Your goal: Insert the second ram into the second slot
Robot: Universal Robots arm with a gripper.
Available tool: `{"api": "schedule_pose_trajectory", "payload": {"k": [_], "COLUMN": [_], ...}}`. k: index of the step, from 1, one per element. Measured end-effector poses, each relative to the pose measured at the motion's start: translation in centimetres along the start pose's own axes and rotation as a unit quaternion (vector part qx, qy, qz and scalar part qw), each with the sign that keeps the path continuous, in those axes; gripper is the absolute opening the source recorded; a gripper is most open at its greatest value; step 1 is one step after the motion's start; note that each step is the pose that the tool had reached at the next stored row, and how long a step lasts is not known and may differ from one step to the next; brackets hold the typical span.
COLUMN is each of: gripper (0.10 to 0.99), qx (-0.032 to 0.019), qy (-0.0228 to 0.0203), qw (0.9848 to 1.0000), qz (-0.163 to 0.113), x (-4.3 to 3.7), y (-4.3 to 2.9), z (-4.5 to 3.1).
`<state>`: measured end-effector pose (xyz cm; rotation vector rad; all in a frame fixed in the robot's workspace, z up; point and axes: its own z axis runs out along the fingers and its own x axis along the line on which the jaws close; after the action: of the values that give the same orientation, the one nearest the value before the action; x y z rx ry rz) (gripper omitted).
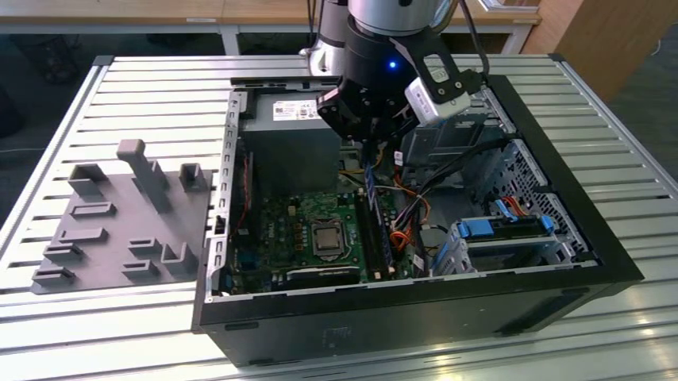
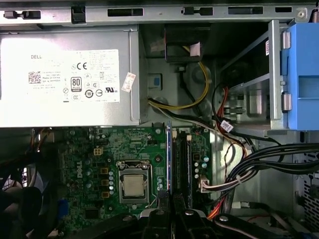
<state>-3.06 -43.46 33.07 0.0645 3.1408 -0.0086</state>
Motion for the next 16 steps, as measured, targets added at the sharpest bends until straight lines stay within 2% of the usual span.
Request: {"api": "schedule_pose_trajectory", "payload": {"k": [16], "gripper": [0.141], "qx": [0.0006], "qy": [0.0000], "qw": [1.0000], "qz": [0.000], "x": [-0.01], "y": [-0.26], "z": [0.48]}}
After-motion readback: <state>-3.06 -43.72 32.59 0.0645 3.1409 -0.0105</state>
